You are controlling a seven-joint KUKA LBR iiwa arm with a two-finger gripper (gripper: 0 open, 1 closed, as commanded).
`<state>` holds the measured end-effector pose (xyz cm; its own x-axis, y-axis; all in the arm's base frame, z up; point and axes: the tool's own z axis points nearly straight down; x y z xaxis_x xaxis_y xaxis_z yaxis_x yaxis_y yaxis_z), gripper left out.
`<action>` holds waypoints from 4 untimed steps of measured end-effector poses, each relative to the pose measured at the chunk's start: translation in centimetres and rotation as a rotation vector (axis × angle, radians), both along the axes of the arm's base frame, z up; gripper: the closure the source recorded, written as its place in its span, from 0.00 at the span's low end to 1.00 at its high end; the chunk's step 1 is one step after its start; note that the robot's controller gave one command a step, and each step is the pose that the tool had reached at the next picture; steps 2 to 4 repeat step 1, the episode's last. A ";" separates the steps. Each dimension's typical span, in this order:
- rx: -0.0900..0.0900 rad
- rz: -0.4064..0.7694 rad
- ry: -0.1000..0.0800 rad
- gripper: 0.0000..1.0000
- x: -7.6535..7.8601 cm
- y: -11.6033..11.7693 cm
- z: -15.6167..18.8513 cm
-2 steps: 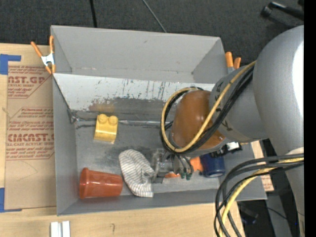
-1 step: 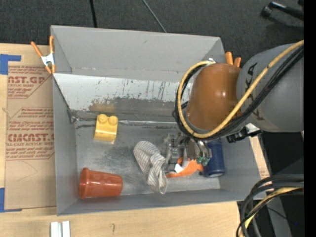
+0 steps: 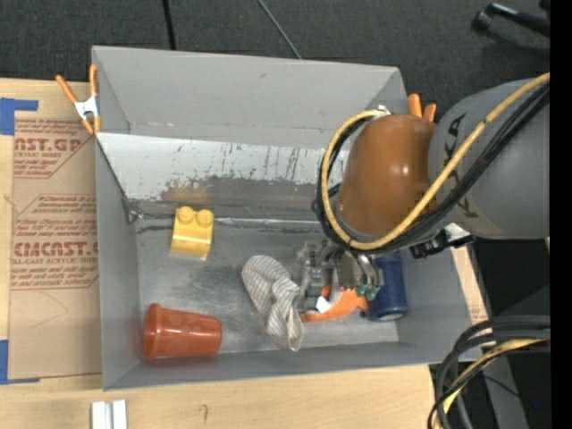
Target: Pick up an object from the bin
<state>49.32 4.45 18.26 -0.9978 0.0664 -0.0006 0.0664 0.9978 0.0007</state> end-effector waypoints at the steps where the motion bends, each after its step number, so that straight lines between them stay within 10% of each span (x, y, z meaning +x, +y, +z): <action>1: 0.000 -0.003 0.004 1.00 1.4 -0.6 3.9; 4: 0.000 -0.003 0.004 1.00 1.4 -0.6 3.9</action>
Offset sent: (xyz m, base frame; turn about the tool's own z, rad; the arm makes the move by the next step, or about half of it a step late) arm -0.0036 -0.0002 0.0895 0.0599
